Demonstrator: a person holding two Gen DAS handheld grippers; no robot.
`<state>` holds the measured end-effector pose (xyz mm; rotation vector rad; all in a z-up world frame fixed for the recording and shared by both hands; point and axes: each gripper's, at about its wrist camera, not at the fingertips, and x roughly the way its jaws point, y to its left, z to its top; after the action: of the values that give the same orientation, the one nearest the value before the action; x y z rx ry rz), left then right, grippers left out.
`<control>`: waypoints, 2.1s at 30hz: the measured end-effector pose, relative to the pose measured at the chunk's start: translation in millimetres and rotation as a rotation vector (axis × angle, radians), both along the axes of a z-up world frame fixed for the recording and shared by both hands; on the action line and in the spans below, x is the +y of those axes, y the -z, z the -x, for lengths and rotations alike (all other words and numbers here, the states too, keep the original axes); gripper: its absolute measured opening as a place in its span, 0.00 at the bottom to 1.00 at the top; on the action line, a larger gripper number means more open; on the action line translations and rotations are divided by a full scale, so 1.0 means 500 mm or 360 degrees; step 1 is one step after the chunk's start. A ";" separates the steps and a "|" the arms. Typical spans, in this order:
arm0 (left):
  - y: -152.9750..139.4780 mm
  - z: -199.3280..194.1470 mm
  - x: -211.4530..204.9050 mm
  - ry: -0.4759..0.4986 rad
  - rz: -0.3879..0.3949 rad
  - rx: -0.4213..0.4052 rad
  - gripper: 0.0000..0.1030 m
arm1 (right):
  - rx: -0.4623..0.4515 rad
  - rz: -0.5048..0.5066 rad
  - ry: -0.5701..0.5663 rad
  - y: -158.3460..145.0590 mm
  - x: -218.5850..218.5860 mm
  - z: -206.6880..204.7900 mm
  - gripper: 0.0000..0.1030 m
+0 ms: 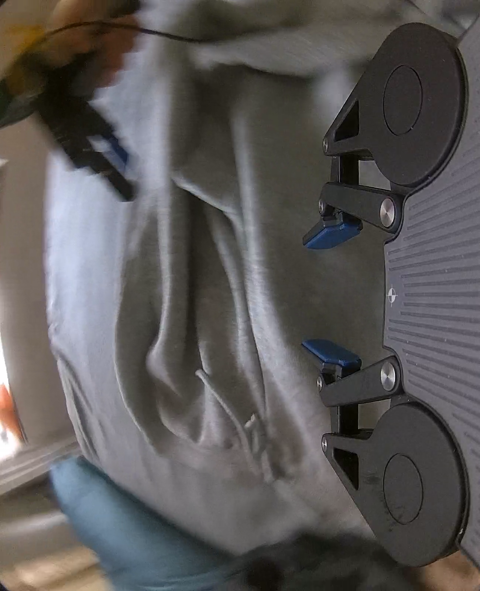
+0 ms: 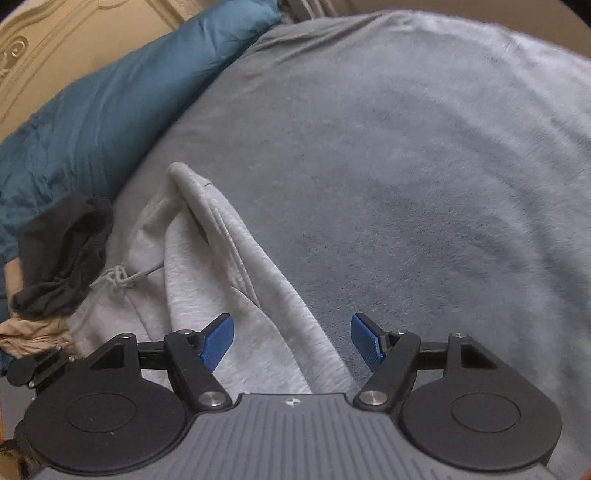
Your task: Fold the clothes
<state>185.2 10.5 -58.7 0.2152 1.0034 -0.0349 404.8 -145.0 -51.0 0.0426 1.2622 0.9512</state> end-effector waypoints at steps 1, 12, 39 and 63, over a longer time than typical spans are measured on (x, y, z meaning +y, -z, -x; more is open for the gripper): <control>0.005 -0.006 -0.001 0.0001 -0.0047 0.0027 0.53 | 0.0017 -0.0016 -0.0026 0.007 -0.003 -0.004 0.58; 0.058 -0.041 0.006 -0.0167 -0.0089 -0.0144 0.53 | -0.0564 0.0238 -0.0141 -0.118 0.064 -0.028 0.03; 0.028 -0.021 0.044 -0.0173 0.0046 -0.0224 0.53 | -0.0654 0.0183 -0.0329 -0.018 0.416 -0.081 0.48; 0.041 -0.034 0.091 -0.0492 -0.0063 -0.0118 0.53 | -0.0471 0.0056 -0.0078 0.047 0.462 -0.159 0.12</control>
<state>202.2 56.2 -79.0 0.0948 0.9545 0.2727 484.1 85.9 -74.3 -0.1525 1.0097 0.9388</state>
